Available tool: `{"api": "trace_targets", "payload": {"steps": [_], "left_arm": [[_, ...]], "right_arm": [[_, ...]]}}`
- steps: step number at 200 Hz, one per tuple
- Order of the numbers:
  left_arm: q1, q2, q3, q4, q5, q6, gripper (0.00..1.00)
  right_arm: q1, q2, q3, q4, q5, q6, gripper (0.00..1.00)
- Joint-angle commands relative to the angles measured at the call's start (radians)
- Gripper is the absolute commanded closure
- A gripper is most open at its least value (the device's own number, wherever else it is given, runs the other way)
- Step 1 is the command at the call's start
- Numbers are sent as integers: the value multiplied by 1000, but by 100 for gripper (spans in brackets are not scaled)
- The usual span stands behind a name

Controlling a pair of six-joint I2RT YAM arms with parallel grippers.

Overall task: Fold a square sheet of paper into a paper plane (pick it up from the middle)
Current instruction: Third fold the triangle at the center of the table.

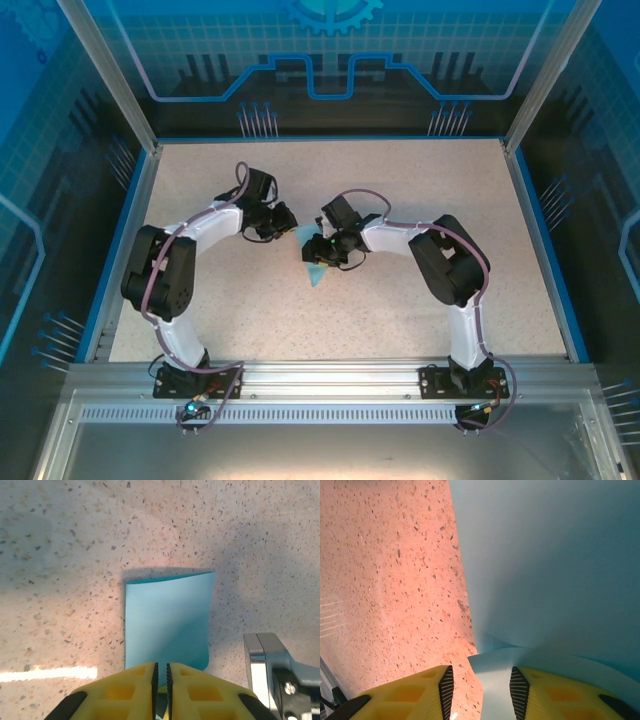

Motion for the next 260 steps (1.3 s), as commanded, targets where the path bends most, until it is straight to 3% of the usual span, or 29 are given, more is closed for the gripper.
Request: {"api": "trace_targets", "payload": {"steps": [1, 26, 66, 117, 219, 260], "left_arm": [[1, -41, -63, -21, 11, -15, 83], [2, -66, -119, 8, 49, -22, 83], [-1, -90, -164, 43, 113, -28, 83], [-43, -75, -179, 67, 170, -18, 84], [-106, 52, -144, 78, 144, -36, 100], [-105, 59, -144, 46, 77, -28, 100]], "right_arm": [[2, 41, -48, -41, 76, -16, 62], [1, 41, -57, -36, 78, -14, 66], [-2, 41, -74, -33, 86, -10, 85], [-10, 42, -86, -35, 85, -15, 94], [-17, 44, -86, -44, 87, -9, 100], [-18, 42, -86, -43, 86, -6, 100]]}}
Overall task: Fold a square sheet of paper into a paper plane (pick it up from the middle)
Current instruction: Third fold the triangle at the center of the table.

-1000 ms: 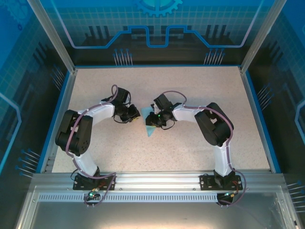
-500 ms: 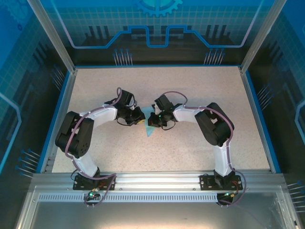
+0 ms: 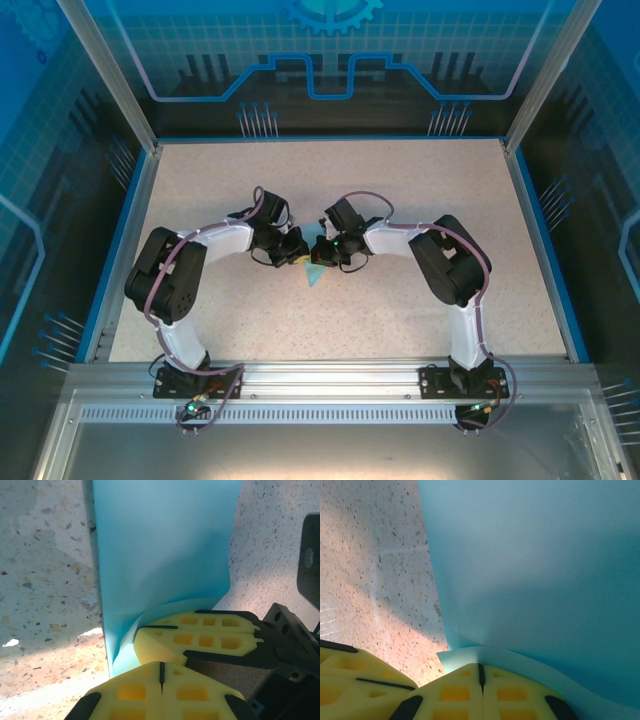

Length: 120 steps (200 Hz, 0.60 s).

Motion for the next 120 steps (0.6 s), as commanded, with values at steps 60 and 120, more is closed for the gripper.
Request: {"api": "trace_targets", "payload": {"steps": [60, 120], "left_arm": [[-10, 12, -9, 19, -83, -18, 100], [-10, 44, -9, 43, -60, -33, 100]], "right_arm": [[-6, 49, -41, -92, 64, -5, 100], [-6, 50, -43, -91, 62, -4, 100]]}}
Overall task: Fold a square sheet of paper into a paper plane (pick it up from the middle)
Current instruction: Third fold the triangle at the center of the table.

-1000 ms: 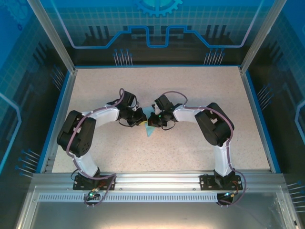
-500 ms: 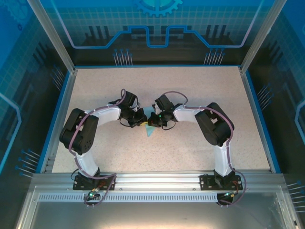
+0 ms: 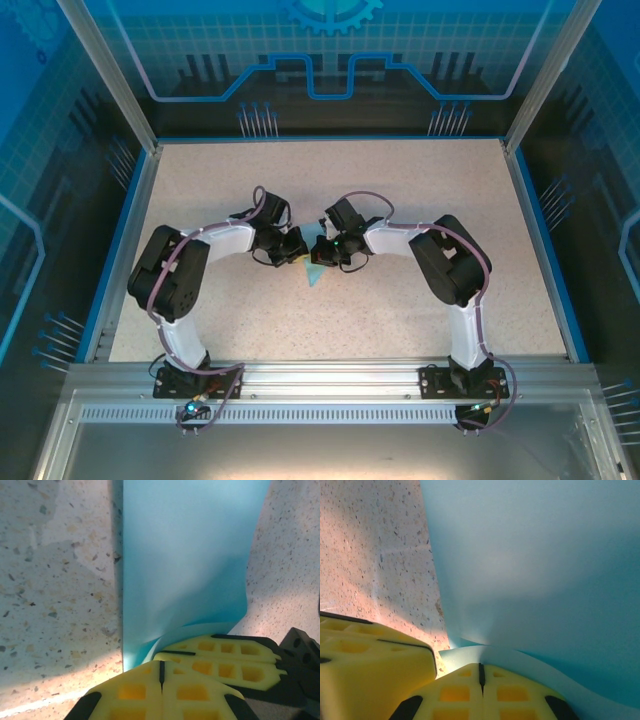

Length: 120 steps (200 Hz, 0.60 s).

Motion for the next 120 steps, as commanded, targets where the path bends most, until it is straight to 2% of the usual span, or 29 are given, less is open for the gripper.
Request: {"api": "trace_targets", "payload": {"steps": [1, 91, 120], "left_arm": [[-9, 21, -7, 11, 2, -20, 100], [-9, 70, -8, -29, -30, -9, 100], [-8, 85, -9, -41, -45, -4, 100]], "right_arm": [[-5, 50, -43, -92, 70, -4, 100], [-5, 41, -36, -89, 60, 2, 100], [-5, -2, -28, -58, 18, 0, 100]]}}
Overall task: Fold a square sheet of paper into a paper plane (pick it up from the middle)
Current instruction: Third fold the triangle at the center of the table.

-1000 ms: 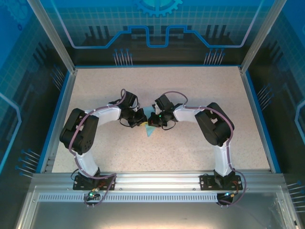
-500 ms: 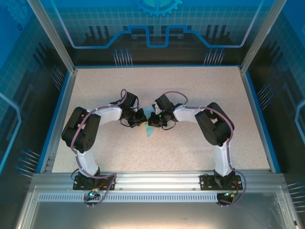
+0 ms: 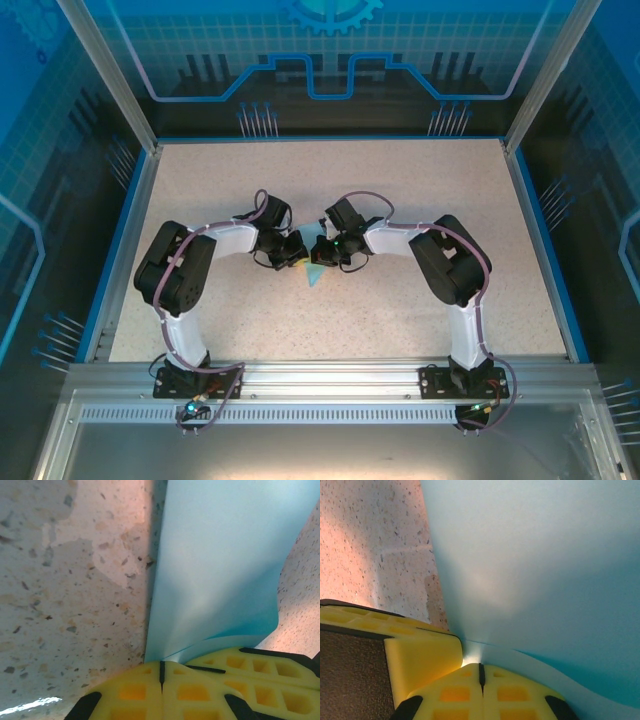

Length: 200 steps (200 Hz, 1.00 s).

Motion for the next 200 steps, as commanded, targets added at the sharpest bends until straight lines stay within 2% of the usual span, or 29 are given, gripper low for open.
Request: {"api": "trace_targets", "payload": {"steps": [1, 53, 81, 200], "left_arm": [[-9, 39, -10, -44, -41, 6, 100], [-8, 41, -24, -59, -66, 15, 100], [-9, 44, -23, -62, -67, 19, 100], [-9, 42, -23, -67, -75, 13, 100]], "right_arm": [[-4, -2, -28, -59, 21, 0, 100], [0, -143, -89, 30, -106, -31, 99], [23, -166, -141, 39, -126, -52, 98], [43, -63, -172, 78, -132, -47, 98]]}}
